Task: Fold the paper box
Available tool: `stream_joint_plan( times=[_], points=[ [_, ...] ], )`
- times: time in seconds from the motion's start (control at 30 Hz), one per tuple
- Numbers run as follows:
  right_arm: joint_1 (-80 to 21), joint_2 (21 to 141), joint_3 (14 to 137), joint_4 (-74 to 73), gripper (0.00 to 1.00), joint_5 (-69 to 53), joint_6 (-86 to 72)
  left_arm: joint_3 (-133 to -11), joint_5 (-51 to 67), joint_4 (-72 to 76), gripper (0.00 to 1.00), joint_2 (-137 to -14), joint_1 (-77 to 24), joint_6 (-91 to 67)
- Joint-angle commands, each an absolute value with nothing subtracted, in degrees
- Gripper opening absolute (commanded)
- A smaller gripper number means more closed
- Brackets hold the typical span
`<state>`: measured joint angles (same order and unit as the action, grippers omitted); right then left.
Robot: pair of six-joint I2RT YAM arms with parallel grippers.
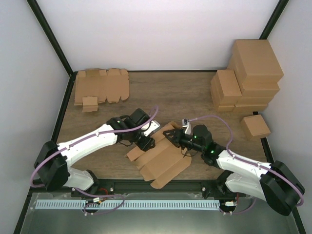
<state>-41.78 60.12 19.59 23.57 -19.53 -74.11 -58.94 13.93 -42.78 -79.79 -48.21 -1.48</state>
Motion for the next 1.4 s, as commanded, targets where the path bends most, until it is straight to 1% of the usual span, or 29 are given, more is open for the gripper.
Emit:
stream_joint_plan(
  times=[0.0,0.13,0.27,0.37,0.5,0.67,0.77,0.83,0.93,0.97,1.13,1.2,1.27,1.37],
  points=[
    [-42.1,59.4,19.8,24.5,0.29,-19.1,-72.5,-60.2,11.5,-43.7,0.52,-80.5,-49.5,-1.2],
    [-42.1,55.3,21.4,17.1,0.45,-16.5,-68.7,-61.1,9.8,-45.0,0.52,-80.3,-49.6,-1.3],
    [-42.1,49.9,22.6,4.9,0.65,-12.2,-63.8,-61.8,6.8,-46.5,0.52,-80.5,-49.7,-1.2],
    [-42.0,47.2,22.8,-1.2,0.7,-9.6,-60.8,-62.5,3.9,-47.0,0.52,-81.2,-49.7,-1.3],
    [-40.9,47.0,23.5,-4.4,0.7,-9.7,-56.6,-63.0,1.1,-45.5,0.54,-82.7,-49.7,-1.6],
    [-37.3,52.5,29.5,-8.4,0.69,-11.0,-46.2,-64.0,-2.0,-42.6,0.54,-88.0,-49.7,-2.4],
    [-33.1,56.4,32.9,-9.6,0.65,-14.7,-40.4,-63.8,-1.9,-41.7,0.53,-89.4,-49.9,-2.9],
    [-31.2,59.0,34.9,-9.5,0.59,-17.4,-38.2,-63.1,-2.9,-41.2,0.53,-89.0,-50.4,-3.3],
    [-30.9,62.3,37.4,-8.8,0.48,-18.1,-36.2,-61.8,-3.1,-40.5,0.53,-88.0,-51.3,-4.3],
    [-30.8,63.4,37.9,-8.2,0.42,-18.7,-35.9,-61.4,-3.1,-40.2,0.53,-87.7,-51.6,-4.7],
    [-30.8,69.7,40.2,-5.2,0.28,-22.8,-35.3,-60.3,-3.3,-39.6,0.53,-86.7,-52.8,-5.5],
    [-30.8,71.7,41.2,-5.0,0.25,-23.0,-35.2,-60.3,-3.6,-39.6,0.53,-86.8,-53.1,-5.6],
    [-30.8,73.3,41.7,-5.1,0.19,-22.3,-35.1,-60.3,-3.8,-39.5,0.53,-86.9,-53.5,-5.6],
    [-30.9,75.4,42.0,-5.3,0.17,-21.8,-34.8,-60.2,-3.9,-39.1,0.53,-86.9,-53.8,-5.7]
  ],
)
